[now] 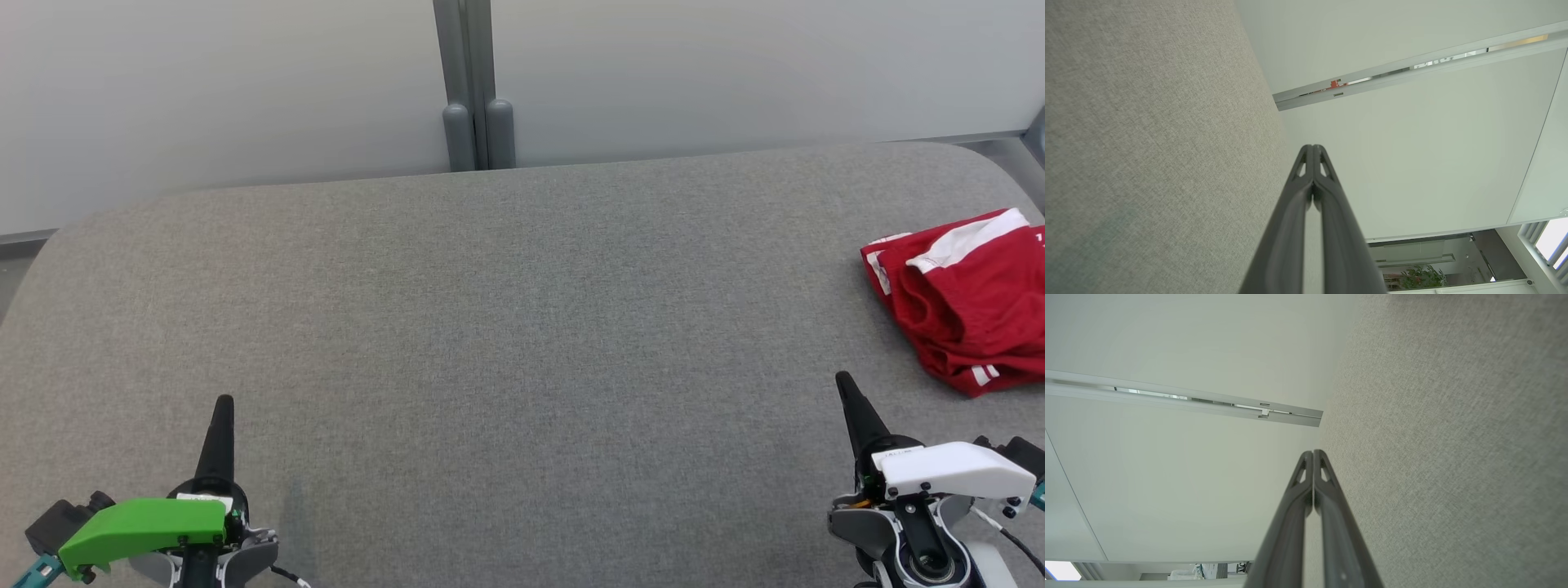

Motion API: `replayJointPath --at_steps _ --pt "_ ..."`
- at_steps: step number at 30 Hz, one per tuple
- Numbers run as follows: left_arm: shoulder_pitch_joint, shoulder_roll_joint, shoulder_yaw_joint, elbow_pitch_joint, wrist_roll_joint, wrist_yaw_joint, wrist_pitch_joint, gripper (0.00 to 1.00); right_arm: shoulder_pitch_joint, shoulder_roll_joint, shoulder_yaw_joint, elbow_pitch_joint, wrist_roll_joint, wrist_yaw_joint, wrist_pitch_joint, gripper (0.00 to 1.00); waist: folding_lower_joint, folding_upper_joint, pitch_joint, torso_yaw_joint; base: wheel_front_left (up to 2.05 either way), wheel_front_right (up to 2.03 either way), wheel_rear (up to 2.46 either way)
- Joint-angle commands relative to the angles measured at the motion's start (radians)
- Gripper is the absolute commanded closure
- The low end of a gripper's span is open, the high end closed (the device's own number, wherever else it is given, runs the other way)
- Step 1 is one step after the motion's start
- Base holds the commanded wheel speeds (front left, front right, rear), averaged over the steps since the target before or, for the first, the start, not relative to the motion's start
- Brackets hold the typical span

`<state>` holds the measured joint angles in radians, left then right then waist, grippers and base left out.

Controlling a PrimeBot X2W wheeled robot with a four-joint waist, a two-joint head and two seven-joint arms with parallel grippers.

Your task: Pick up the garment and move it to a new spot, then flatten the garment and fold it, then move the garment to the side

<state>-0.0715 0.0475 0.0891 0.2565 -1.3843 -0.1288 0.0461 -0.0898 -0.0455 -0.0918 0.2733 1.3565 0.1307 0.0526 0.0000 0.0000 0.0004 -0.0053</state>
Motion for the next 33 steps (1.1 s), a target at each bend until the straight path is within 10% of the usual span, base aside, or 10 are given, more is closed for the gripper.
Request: replayJointPath --at_steps 1,33 --pt "-0.019 0.009 0.004 -0.009 -0.028 -0.003 0.007 1.00 -0.019 -0.006 -0.005 -0.011 0.025 0.000 0.007 1.00 0.0000 0.0000 0.000 0.000 0.00 0.00 0.00" --pt "-0.045 0.010 0.025 -0.013 -0.235 -0.004 0.068 1.00 -0.022 -0.007 -0.025 -0.032 0.262 0.000 0.066 1.00 0.0000 0.0000 0.003 0.005 0.00 0.00 0.00"
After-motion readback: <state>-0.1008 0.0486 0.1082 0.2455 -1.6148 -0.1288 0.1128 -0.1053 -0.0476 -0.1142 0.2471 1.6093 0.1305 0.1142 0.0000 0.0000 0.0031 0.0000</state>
